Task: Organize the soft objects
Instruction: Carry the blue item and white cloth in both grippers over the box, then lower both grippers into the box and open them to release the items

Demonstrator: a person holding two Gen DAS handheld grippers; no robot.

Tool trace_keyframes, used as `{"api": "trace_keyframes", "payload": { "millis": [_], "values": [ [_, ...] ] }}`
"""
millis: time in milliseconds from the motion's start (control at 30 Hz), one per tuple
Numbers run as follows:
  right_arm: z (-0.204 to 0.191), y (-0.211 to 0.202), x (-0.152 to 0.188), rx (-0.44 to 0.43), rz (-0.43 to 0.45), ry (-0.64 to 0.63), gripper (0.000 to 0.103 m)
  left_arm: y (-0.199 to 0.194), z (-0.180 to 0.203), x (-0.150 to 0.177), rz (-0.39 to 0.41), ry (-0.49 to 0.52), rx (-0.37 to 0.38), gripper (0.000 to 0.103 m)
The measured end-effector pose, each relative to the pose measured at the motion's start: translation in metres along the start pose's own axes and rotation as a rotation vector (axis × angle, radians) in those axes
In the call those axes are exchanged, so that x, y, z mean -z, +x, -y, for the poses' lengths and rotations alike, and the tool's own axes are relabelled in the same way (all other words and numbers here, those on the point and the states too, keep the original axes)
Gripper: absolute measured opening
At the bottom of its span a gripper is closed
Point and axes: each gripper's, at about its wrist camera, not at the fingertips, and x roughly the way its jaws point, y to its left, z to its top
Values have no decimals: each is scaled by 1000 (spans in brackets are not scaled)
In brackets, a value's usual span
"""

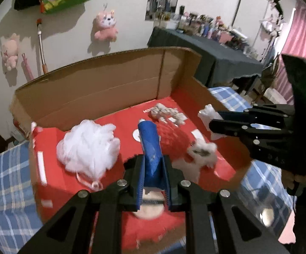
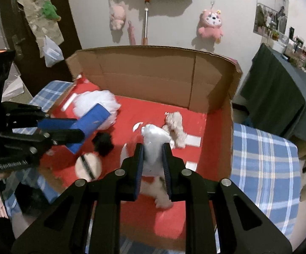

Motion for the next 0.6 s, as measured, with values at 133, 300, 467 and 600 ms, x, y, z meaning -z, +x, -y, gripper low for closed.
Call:
{"api": "trace_keyframes", "payload": {
  "millis": [133,300,467,600],
  "values": [
    [4,25,-25,-18,-44,26,17,30,-13,-19,-48,-34,-23,17],
    [10,62,-54,-46,-102,59,17,64,-30,-38,-95,-80,-50,17],
    [17,88,-66,-76,-145,101,17,85,-43,-50,-113,-134,-40,17],
    [24,107,-67,-84,-184,130,17,94,-47,-52,-124,-142,-45,17]
  ]
}}
